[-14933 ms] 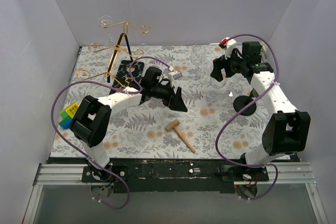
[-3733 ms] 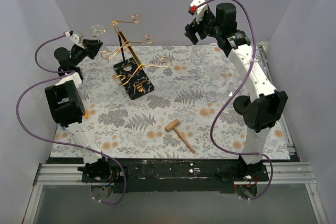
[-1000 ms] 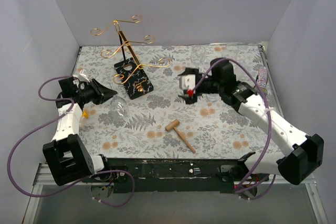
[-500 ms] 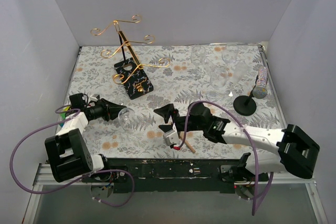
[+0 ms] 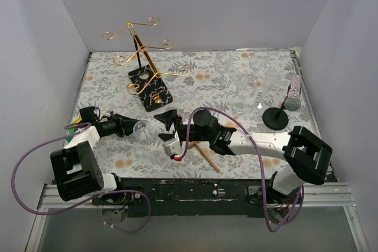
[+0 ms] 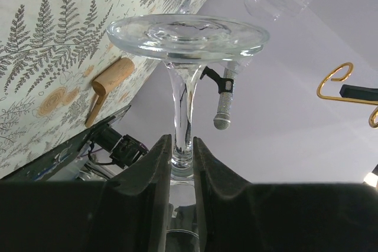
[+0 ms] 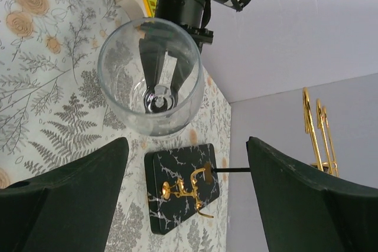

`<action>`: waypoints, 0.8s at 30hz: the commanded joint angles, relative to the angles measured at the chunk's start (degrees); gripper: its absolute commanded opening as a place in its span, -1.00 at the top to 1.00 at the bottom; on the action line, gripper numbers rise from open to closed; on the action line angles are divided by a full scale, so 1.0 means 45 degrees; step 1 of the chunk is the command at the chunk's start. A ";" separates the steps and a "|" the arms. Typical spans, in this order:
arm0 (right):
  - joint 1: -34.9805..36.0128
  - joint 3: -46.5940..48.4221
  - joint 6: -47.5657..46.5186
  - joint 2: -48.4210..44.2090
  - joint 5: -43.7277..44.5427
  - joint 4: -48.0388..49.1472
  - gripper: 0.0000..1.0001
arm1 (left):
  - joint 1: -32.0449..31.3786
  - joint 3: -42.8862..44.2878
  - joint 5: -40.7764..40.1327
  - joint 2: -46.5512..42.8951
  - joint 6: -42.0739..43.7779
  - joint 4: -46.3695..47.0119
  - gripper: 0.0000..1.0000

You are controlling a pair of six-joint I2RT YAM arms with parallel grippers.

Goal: Take the wine glass off the wine glass rack
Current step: Place the wine glass at the center of the board.

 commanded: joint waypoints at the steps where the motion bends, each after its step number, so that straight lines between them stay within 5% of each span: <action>1: 0.0326 0.1136 0.0711 0.0508 -0.0241 0.0024 -0.79 | -0.0013 0.0353 0.0859 0.0033 -0.0582 0.0409 1.00; 24: 0.1147 0.3578 0.0418 0.3009 0.0754 -0.0681 -0.78 | -0.0013 0.0723 0.0683 -0.0260 -0.0387 0.0040 1.00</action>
